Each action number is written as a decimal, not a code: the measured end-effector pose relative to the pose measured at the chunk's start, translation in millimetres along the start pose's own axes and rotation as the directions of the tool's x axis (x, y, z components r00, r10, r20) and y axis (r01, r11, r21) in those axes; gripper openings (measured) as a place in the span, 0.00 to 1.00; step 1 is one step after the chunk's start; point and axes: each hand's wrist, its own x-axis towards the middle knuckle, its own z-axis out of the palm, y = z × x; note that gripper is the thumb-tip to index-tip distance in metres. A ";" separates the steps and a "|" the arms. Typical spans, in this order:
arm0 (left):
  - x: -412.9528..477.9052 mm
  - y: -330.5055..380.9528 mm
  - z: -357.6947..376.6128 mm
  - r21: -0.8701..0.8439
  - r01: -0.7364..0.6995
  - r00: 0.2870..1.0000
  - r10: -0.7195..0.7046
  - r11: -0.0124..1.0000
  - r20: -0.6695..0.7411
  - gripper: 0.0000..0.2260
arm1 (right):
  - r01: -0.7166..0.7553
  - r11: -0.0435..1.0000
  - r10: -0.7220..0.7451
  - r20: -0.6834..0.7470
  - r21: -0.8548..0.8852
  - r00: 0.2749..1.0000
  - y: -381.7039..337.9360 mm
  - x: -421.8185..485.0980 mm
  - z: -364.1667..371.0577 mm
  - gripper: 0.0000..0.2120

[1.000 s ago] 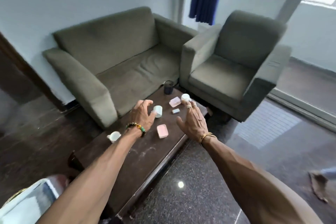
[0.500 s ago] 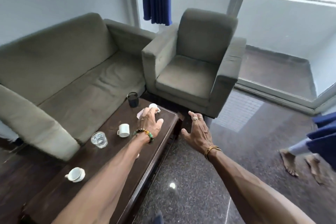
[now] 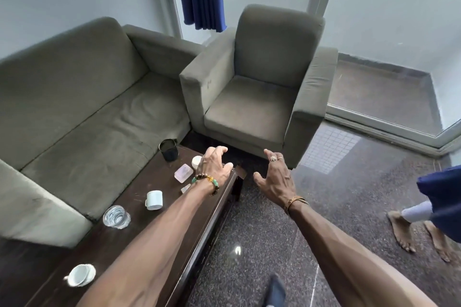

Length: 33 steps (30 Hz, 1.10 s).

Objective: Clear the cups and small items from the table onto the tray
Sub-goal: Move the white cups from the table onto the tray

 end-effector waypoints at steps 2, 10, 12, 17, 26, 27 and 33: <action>13.4 3.4 13.2 0.000 0.024 1.000 -0.024 1.000 0.006 0.20 | 0.012 1.000 -0.012 0.047 -0.010 0.999 13.4 20.4 1.6 0.34; 72.1 14.1 32.1 -0.092 0.227 0.969 -0.234 0.970 -0.075 0.19 | 0.131 0.991 -0.126 0.173 -0.017 0.977 29.6 124.3 -8.0 0.33; 80.3 8.0 29.8 -0.117 0.261 0.958 -0.272 0.958 -0.094 0.19 | 0.152 0.988 -0.148 0.189 -0.005 0.971 21.3 146.1 -6.1 0.33; 95.4 -26.1 23.7 -0.163 0.408 0.898 -0.427 0.898 -0.107 0.18 | 0.216 0.976 -0.210 0.269 0.005 0.940 -2.7 183.2 23.9 0.32; 128.3 -114.1 28.1 -0.291 0.612 0.761 -0.648 0.735 -0.037 0.17 | 0.293 0.956 -0.259 0.468 0.001 0.845 -39.4 225.0 109.0 0.33; 132.7 -121.1 29.0 -0.299 0.627 0.749 -0.663 0.719 -0.022 0.17 | 0.283 0.959 -0.250 0.474 0.002 0.844 -43.4 232.2 117.2 0.32; 158.4 -152.0 42.1 -0.392 0.680 0.687 -0.725 0.620 0.044 0.15 | 0.187 0.982 -0.176 0.523 0.033 0.834 -66.5 264.5 157.1 0.30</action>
